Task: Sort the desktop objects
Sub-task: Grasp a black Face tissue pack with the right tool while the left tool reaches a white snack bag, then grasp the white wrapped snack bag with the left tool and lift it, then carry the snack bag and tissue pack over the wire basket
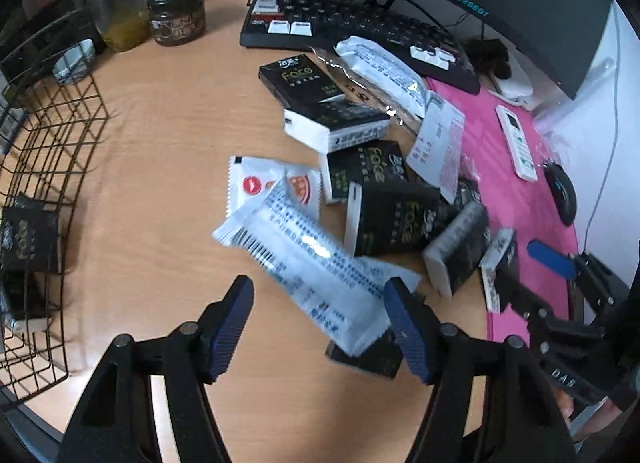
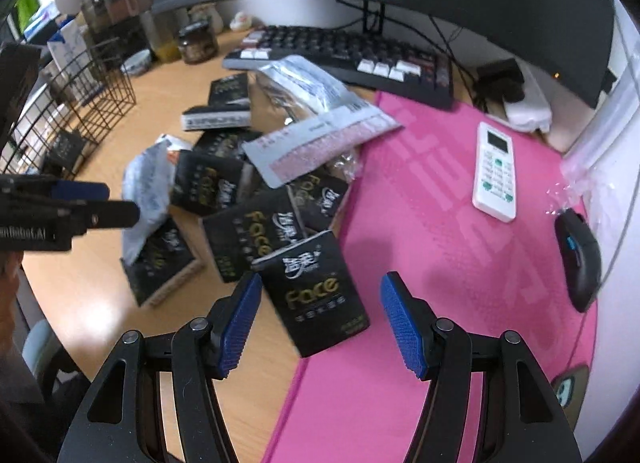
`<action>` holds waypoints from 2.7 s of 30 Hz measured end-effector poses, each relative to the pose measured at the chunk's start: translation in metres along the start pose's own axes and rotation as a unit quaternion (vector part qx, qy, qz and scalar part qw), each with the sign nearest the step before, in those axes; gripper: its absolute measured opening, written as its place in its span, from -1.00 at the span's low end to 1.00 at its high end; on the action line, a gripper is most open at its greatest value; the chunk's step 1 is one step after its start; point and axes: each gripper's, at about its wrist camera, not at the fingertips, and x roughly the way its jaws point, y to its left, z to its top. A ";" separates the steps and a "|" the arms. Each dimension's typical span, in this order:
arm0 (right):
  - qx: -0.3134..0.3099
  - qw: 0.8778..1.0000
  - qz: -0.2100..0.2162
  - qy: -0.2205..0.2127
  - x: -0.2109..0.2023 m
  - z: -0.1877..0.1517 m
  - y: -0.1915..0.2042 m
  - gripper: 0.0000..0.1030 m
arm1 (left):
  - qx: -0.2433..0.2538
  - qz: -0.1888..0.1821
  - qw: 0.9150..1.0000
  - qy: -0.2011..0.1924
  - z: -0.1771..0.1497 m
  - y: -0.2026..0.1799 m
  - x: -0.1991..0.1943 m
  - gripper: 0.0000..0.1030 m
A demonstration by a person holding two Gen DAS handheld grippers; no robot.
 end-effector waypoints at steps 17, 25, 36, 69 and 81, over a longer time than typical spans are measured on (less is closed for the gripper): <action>0.008 0.999 0.022 0.031 0.023 -0.013 0.002 -0.07 | 0.016 0.025 1.000 0.005 0.008 -0.001 0.018 -0.01; 0.012 0.999 0.024 0.040 0.012 -0.033 0.024 -0.08 | 0.061 0.041 0.997 0.016 -0.017 0.008 0.005 -0.11; 0.023 0.999 0.014 0.029 0.012 -0.036 0.036 -0.06 | 0.059 0.057 0.996 0.014 -0.018 0.017 0.007 0.32; -0.041 0.993 0.074 -0.081 -0.085 0.030 0.127 -0.09 | 0.053 0.075 0.989 -0.113 -0.036 0.041 -0.122 -0.23; -0.147 0.975 0.150 -0.079 -0.063 0.119 0.292 -0.09 | -0.064 0.120 0.980 -0.145 -0.050 0.182 -0.167 -0.23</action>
